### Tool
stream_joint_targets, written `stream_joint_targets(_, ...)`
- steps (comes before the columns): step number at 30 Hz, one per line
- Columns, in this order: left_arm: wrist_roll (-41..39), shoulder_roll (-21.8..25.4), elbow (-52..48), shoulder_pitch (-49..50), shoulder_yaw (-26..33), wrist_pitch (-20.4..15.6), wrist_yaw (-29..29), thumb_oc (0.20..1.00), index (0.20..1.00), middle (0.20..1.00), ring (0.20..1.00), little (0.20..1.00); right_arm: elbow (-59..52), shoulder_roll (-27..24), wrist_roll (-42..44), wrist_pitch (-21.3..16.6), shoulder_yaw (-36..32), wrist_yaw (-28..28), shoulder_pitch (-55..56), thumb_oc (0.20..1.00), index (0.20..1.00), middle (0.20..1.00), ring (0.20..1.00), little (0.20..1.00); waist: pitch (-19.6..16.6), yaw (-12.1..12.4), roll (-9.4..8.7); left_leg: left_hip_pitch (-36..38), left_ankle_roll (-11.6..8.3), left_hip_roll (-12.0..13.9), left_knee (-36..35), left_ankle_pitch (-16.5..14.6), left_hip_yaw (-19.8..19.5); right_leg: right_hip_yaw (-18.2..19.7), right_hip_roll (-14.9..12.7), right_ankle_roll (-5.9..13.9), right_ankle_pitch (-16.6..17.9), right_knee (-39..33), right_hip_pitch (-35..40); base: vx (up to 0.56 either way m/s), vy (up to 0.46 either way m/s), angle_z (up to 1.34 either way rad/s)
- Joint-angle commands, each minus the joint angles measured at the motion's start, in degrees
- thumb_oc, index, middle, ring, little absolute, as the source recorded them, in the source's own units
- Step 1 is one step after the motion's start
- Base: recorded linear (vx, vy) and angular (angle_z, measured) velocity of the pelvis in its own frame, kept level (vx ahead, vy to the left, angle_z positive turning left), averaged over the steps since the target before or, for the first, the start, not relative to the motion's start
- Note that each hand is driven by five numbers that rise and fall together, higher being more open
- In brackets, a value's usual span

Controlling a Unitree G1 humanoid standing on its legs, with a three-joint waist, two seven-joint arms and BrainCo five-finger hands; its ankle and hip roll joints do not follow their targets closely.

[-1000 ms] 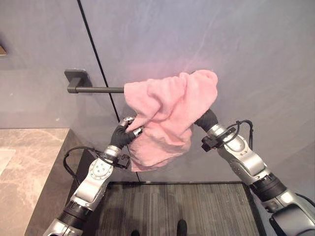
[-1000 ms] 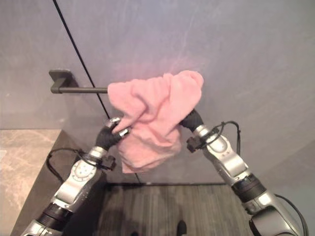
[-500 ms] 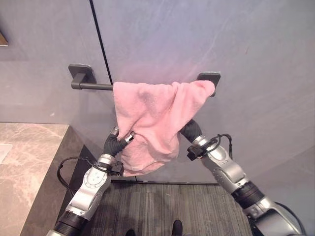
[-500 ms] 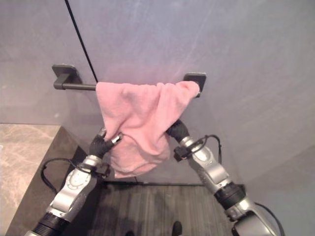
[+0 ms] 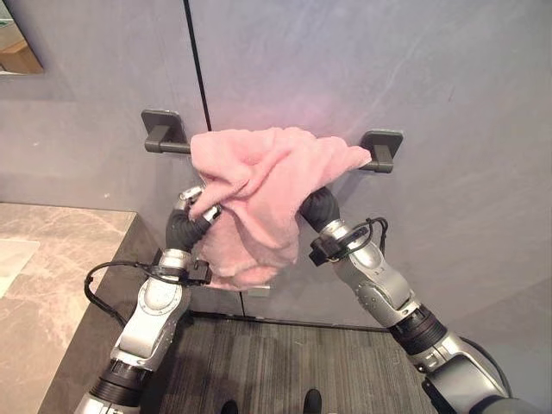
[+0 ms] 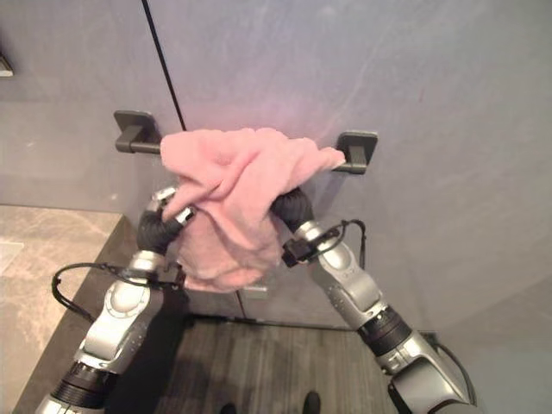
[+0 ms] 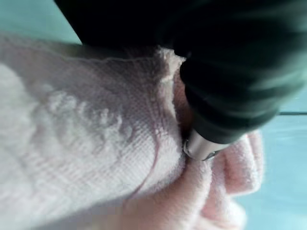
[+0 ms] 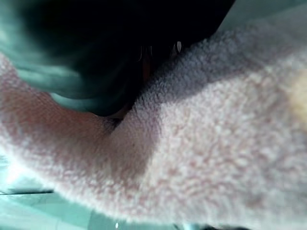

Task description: Put brush and paste in cup on sink, flatten towel.

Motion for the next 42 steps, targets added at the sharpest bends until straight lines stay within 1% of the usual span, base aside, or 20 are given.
stream_joint_targets(1,2.4,4.3,-3.4,-2.3,3.5,-4.5,1.9,0.200,0.200,0.200,0.200,0.200,-8.1,1.7,5.8,-4.3,-0.6,1.9,-3.2,0.200,0.200,0.200,0.200,0.200,-1.3,0.1,-3.10,1.0,1.68,-2.3,0.1,1.2,4.6,3.0,-2.3,3.28,-1.6,-0.1,4.2,0.00,0.000,0.00)
stream_joint_targets(3,2.6,4.6,-3.6,-1.4,4.3,-4.5,1.8,0.200,0.200,0.200,0.200,0.200,-8.7,1.1,5.4,-4.0,-0.6,2.1,-2.9,0.200,0.200,0.200,0.200,0.200,-1.2,0.1,-3.10,1.0,1.68,-2.3,0.1,1.2,4.6,3.0,-2.3,3.27,-1.6,-0.1,4.2,0.00,0.000,0.00)
stream_joint_targets(6,5.7,5.4,-3.6,-0.2,5.3,-4.4,2.9,0.200,0.200,0.200,0.200,0.200,-7.1,0.7,4.8,-3.9,-0.2,2.1,-2.6,0.200,0.200,0.200,0.200,0.200,-1.0,0.5,-3.18,0.9,1.72,-2.2,0.1,1.2,4.5,3.0,-2.3,3.25,-1.5,-0.1,4.0,0.00,0.000,0.00)
stream_joint_targets(8,5.2,4.9,-3.3,1.1,5.4,-4.6,2.6,0.200,0.200,0.200,0.200,0.200,-6.9,0.8,5.8,-3.5,0.9,3.4,-2.3,0.200,0.200,0.200,0.200,0.200,-0.7,0.8,-3.33,0.7,1.75,-2.2,0.1,1.3,4.4,2.9,-2.3,3.23,-1.5,-0.1,3.9,0.00,0.000,0.00)
stream_joint_targets(13,5.0,4.3,-2.1,3.2,5.4,-4.4,2.1,0.200,0.200,0.200,0.200,0.200,-6.4,0.9,5.0,-3.0,1.6,4.4,-0.7,0.200,0.200,0.200,0.200,0.200,-0.2,1.1,-3.39,0.4,1.81,-2.1,0.1,1.4,4.5,2.8,-2.3,3.28,-1.6,-0.1,3.7,0.00,0.000,0.00)
stream_joint_targets(16,4.7,3.9,0.2,4.2,5.0,-4.1,1.9,0.200,0.200,0.200,0.200,0.200,-5.3,0.6,2.7,-2.7,1.5,4.1,0.3,0.200,0.200,0.200,0.200,0.200,0.1,1.1,-3.43,0.3,1.93,-2.1,0.1,1.4,4.5,2.8,-2.3,3.37,-1.5,-0.1,3.5,0.00,0.000,0.00)
stream_joint_targets(18,3.2,2.5,4.4,4.8,3.2,-3.3,1.6,0.200,0.200,0.200,0.200,0.200,-2.3,1.3,1.2,-2.0,1.9,3.3,1.5,0.200,0.200,0.200,0.200,0.200,0.3,1.1,-3.41,0.3,2.03,-2.1,0.1,1.4,4.5,2.9,-2.2,3.40,-1.6,-0.1,3.5,0.00,0.000,0.00)
stream_joint_targets(19,3.2,2.5,4.5,4.8,3.2,-3.4,1.6,0.200,0.200,0.200,0.200,0.200,-2.2,1.3,1.2,-2.1,1.9,3.3,1.5,0.200,0.200,0.200,0.200,0.200,0.3,1.1,-3.41,0.3,2.03,-2.1,0.1,1.3,4.5,2.9,-2.2,3.40,-1.6,-0.1,3.5,0.00,0.000,0.00)
stream_joint_targets(20,2.6,1.7,8.5,5.0,1.8,-2.3,1.0,0.200,0.200,0.200,0.200,0.200,0.4,2.0,0.2,-1.4,2.4,3.0,2.5,0.200,0.200,0.200,0.200,0.200,0.3,1.0,-3.33,0.4,2.11,-2.1,0.1,1.4,4.5,3.0,-2.2,3.39,-1.6,-0.1,3.5,0.00,0.000,0.00)
stream_joint_targets(21,2.6,1.7,8.6,5.0,1.7,-2.4,1.0,0.247,0.247,0.247,0.247,0.247,0.4,2.0,0.2,-1.5,2.4,3.0,2.5,0.200,0.200,0.200,0.200,0.200,0.3,1.1,-3.33,0.4,2.10,-2.1,0.1,1.4,4.5,3.0,-2.2,3.39,-1.7,-0.1,3.5,0.00,0.000,0.00)
stream_joint_targets(22,3.5,1.4,11.4,4.8,0.4,-1.4,0.8,0.269,0.269,0.269,0.269,0.269,3.1,2.6,-0.2,-0.9,2.8,2.4,3.1,0.200,0.200,0.200,0.200,0.200,0.3,1.0,-3.27,0.5,2.17,-2.2,0.1,1.4,4.5,3.0,-2.2,3.39,-1.7,-0.1,3.6,0.00,0.000,0.00)
stream_joint_targets(24,5.5,1.5,14.5,3.9,-1.0,-0.9,1.3,0.589,0.589,0.589,0.589,0.589,6.4,3.6,-1.0,-0.9,2.9,1.2,3.4,0.200,0.200,0.200,0.200,0.200,0.2,1.0,-3.12,0.7,2.17,-2.2,0.1,1.3,4.5,3.0,-2.2,3.37,-1.8,-0.1,3.8,0.00,0.000,0.00)
stream_joint_targets(25,5.9,1.5,15.0,3.6,-1.3,-0.8,1.5,1.000,1.000,1.000,1.000,1.000,7.2,3.8,-1.4,-1.1,2.6,0.6,3.4,0.464,0.464,0.464,0.464,0.464,0.2,0.9,-3.08,0.7,2.17,-2.2,0.1,1.3,4.5,3.0,-2.2,3.38,-1.8,-0.1,3.8,0.00,0.000,0.00)
stream_joint_targets(26,6.4,1.5,15.2,3.6,-1.6,-0.6,1.5,1.000,1.000,1.000,1.000,1.000,7.0,3.8,-1.7,-1.3,2.0,0.2,3.8,1.000,1.000,1.000,1.000,1.000,0.3,0.8,-2.99,0.8,2.22,-2.2,0.1,1.3,4.5,3.1,-2.2,3.41,-1.7,-0.1,3.8,0.00,0.000,0.00)
stream_joint_targets(30,8.9,1.9,15.4,4.6,-1.4,0.3,1.2,1.000,1.000,1.000,1.000,1.000,4.3,3.4,-1.5,-1.8,0.5,0.8,5.8,1.000,1.000,1.000,1.000,1.000,0.2,0.4,-2.83,0.9,2.31,-2.3,0.1,1.1,4.7,3.3,-2.3,3.51,-1.8,-0.1,3.8,0.00,0.000,0.00)
stream_joint_targets(34,11.8,3.3,14.7,6.9,0.2,0.8,0.4,1.000,1.000,1.000,1.000,1.000,2.6,1.6,-2.9,-2.0,-1.7,1.4,8.8,1.000,1.000,1.000,1.000,1.000,-0.2,0.1,-2.54,1.3,2.34,-2.2,0.1,0.9,4.9,3.3,-2.3,3.58,-1.8,-0.1,4.0,0.00,0.000,0.00)
stream_joint_targets(35,13.8,4.1,14.7,8.4,1.6,1.0,0.1,1.000,1.000,1.000,1.000,1.000,2.1,0.6,-3.9,-2.2,-3.2,1.6,10.5,1.000,1.000,1.000,1.000,1.000,-0.3,-0.1,-2.35,1.6,2.35,-2.2,0.1,0.7,5.1,3.3,-2.3,3.63,-1.8,-0.1,4.3,0.00,0.000,0.00)
stream_joint_targets(37,13.9,4.1,14.6,8.5,1.6,1.1,0.1,1.000,1.000,1.000,1.000,1.000,2.0,0.6,-3.9,-2.2,-3.2,1.6,10.6,1.000,1.000,1.000,1.000,1.000,-0.4,-0.1,-2.35,1.7,2.35,-2.2,0.1,0.7,5.1,3.4,-2.3,3.63,-1.9,-0.1,4.3,0.00,0.000,0.00)
stream_joint_targets(38,15.3,4.8,14.8,9.9,3.3,1.1,-0.1,1.000,1.000,1.000,1.000,1.000,0.7,-1.2,-6.2,-2.4,-4.7,2.0,12.3,1.000,1.000,1.000,1.000,1.000,-0.5,-0.3,-2.19,1.9,2.35,-2.2,0.1,0.7,5.2,3.4,-2.4,3.63,-1.9,-0.1,4.5,0.00,0.000,0.00)
stream_joint_targets(42,18.5,6.6,13.7,13.8,7.2,0.9,-1.2,1.000,1.000,1.000,1.000,1.000,-2.7,-5.9,-11.0,-2.6,-9.0,3.4,16.1,1.000,1.000,1.000,1.000,1.000,-0.9,-0.6,-1.94,2.1,2.27,-2.2,0.1,0.6,5.2,3.4,-2.5,3.77,-2.0,-0.1,4.6,0.00,0.000,0.00)
